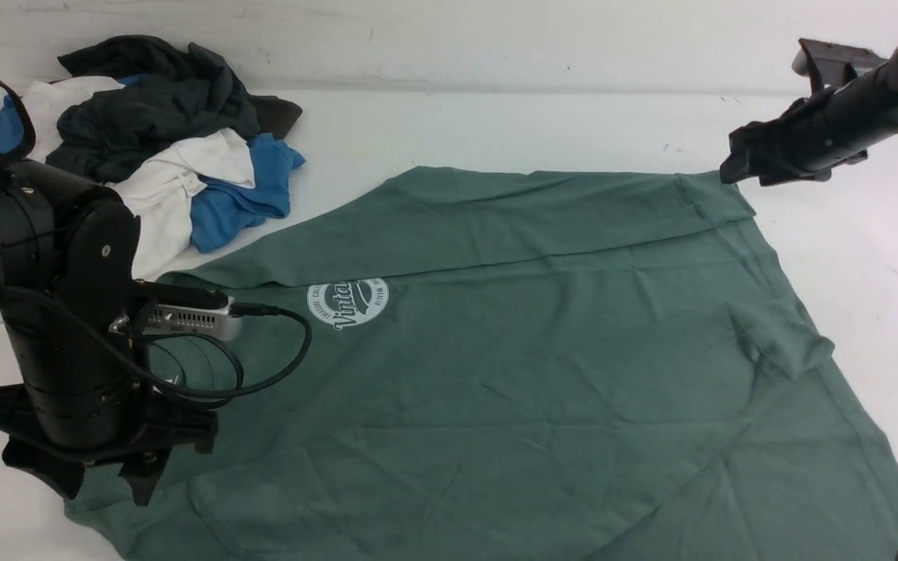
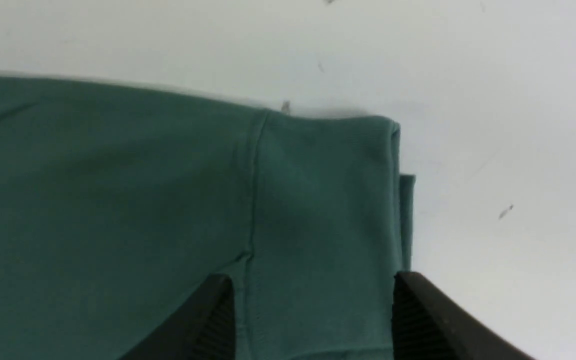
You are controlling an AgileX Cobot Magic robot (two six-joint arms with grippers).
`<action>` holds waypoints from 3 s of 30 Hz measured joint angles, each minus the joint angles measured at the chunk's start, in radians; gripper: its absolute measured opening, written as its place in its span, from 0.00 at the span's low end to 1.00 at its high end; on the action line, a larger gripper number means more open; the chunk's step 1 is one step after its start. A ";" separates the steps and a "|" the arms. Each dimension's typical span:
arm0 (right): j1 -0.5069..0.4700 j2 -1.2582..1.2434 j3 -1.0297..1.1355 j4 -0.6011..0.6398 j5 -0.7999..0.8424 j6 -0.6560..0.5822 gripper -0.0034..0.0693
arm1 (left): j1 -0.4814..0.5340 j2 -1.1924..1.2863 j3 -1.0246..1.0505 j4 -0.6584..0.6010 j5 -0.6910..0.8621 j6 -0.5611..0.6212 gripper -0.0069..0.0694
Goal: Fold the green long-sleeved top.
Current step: Hold the cuff with your right arm as far away from the cuff
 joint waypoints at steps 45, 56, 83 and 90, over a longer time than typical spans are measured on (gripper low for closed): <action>-0.001 0.094 -0.127 -0.153 0.061 0.006 0.06 | 0.000 0.000 0.000 -0.012 -0.049 0.000 0.61; 0.000 0.093 -0.309 -0.194 0.194 0.045 0.06 | 0.000 0.000 0.000 -0.012 -0.050 0.000 0.61; 0.000 0.085 -0.122 -0.251 0.030 0.099 0.33 | 0.000 0.000 0.000 -0.015 -0.052 0.000 0.61; 0.000 0.085 -0.122 -0.260 0.025 0.099 0.33 | 0.000 0.000 0.000 -0.016 -0.060 0.000 0.61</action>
